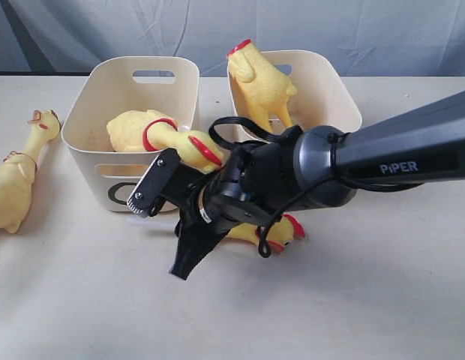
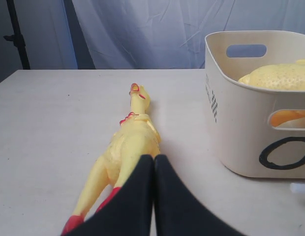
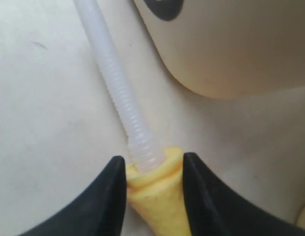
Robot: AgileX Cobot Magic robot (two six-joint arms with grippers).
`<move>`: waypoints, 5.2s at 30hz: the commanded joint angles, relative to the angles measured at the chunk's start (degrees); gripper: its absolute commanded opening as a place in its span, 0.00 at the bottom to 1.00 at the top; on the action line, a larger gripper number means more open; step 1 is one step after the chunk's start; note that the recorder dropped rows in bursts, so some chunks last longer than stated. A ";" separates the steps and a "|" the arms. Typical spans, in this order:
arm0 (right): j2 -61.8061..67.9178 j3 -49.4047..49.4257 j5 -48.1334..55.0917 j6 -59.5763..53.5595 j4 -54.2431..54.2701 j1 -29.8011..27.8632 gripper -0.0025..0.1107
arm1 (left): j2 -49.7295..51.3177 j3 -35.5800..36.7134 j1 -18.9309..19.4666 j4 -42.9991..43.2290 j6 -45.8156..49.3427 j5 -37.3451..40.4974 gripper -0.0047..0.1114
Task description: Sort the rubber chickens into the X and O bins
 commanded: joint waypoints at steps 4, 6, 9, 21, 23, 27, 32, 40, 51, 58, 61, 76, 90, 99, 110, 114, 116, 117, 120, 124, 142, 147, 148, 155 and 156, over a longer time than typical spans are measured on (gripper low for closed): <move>0.23 0.14 1.70 -3.24 4.40 1.54 0.30 | -0.14 -0.15 0.07 0.00 -0.03 -0.41 0.04; 0.23 0.14 1.57 -3.24 4.40 1.85 0.30 | -0.14 -0.15 0.07 0.00 -0.03 -0.41 0.04; 0.23 0.14 2.02 -3.24 5.57 1.83 0.30 | -0.14 -0.15 0.07 0.00 -0.03 -0.41 0.04; 0.23 0.14 6.09 -3.47 6.95 1.83 0.26 | -0.14 -0.15 0.07 0.00 -0.03 -0.41 0.04; 0.12 0.14 6.09 -3.47 7.04 2.22 0.16 | -0.14 -0.15 0.07 0.00 -0.03 -0.41 0.04; -0.36 0.14 5.96 -3.47 7.04 3.76 0.04 | -0.14 -0.15 0.07 0.00 -0.03 -0.41 0.04; -2.25 0.14 5.59 -3.47 7.04 6.41 0.09 | -0.14 -0.15 0.07 0.00 -0.03 -0.41 0.04; -8.92 0.14 7.83 -3.34 8.44 8.32 0.08 | -0.14 -0.15 0.07 0.00 -0.03 -0.41 0.04; -25.76 0.14 12.21 -3.62 13.02 8.49 0.08 | -0.14 -0.15 0.07 0.00 -0.03 -0.41 0.04; -35.63 0.14 13.09 -4.58 13.49 8.49 0.08 | -0.14 -0.15 0.07 0.00 -0.03 -0.41 0.04; -39.87 -0.10 12.39 -4.58 12.69 8.34 0.08 | -0.14 -0.15 0.07 0.00 -0.03 -0.41 0.04; -43.92 -7.31 6.25 3.44 -3.58 -5.60 0.08 | -0.14 -0.15 0.07 0.00 -0.03 -0.41 0.04; -26.10 -7.31 -14.56 16.52 7.61 -21.35 0.08 | -0.14 -0.15 0.07 0.00 -0.03 -0.41 0.04; -17.69 -7.31 -18.58 16.61 11.93 -27.10 0.08 | -0.14 -0.15 0.07 0.00 -0.03 -0.41 0.04; -12.74 -7.31 -16.78 16.61 12.33 -29.57 0.31 | -0.14 -0.15 0.07 0.00 -0.03 -0.41 0.04; -15.04 -7.31 -15.32 16.61 13.37 -28.94 0.48 | -0.14 -0.15 0.07 0.00 -0.03 -0.41 0.04; -18.65 -7.31 -11.12 16.49 13.37 -27.92 0.48 | -0.14 -0.15 0.07 0.00 -0.03 -0.41 0.04; -20.94 -7.50 -8.25 16.48 13.69 -26.89 0.48 | -0.14 -0.15 0.07 0.00 -0.03 -0.41 0.04; -22.38 -14.07 1.43 13.85 23.70 -24.28 0.48 | -0.14 -0.15 0.07 0.00 -0.03 -0.41 0.04; -20.34 -24.03 10.68 -9.63 56.40 -19.70 0.48 | -0.14 -0.15 0.07 0.00 -0.03 -0.41 0.04; 8.28 -48.40 18.25 -11.73 82.57 -1.84 0.48 | -0.14 -0.15 0.07 0.00 -0.03 -0.41 0.04; 16.08 -56.23 18.52 -4.53 78.79 2.43 0.48 | -0.14 -0.15 0.07 0.00 -0.03 -0.41 0.04; 16.37 -56.50 18.38 -1.01 73.05 3.65 0.48 | -0.14 -0.15 0.07 0.00 -0.03 -0.41 0.04; 19.18 -56.50 22.31 13.87 57.08 7.51 0.52 | -0.14 -0.15 0.07 0.00 -0.03 -0.41 0.04; 19.60 -56.50 22.46 14.06 57.08 7.66 0.52 | -0.14 -0.15 0.07 0.00 -0.03 -0.41 0.04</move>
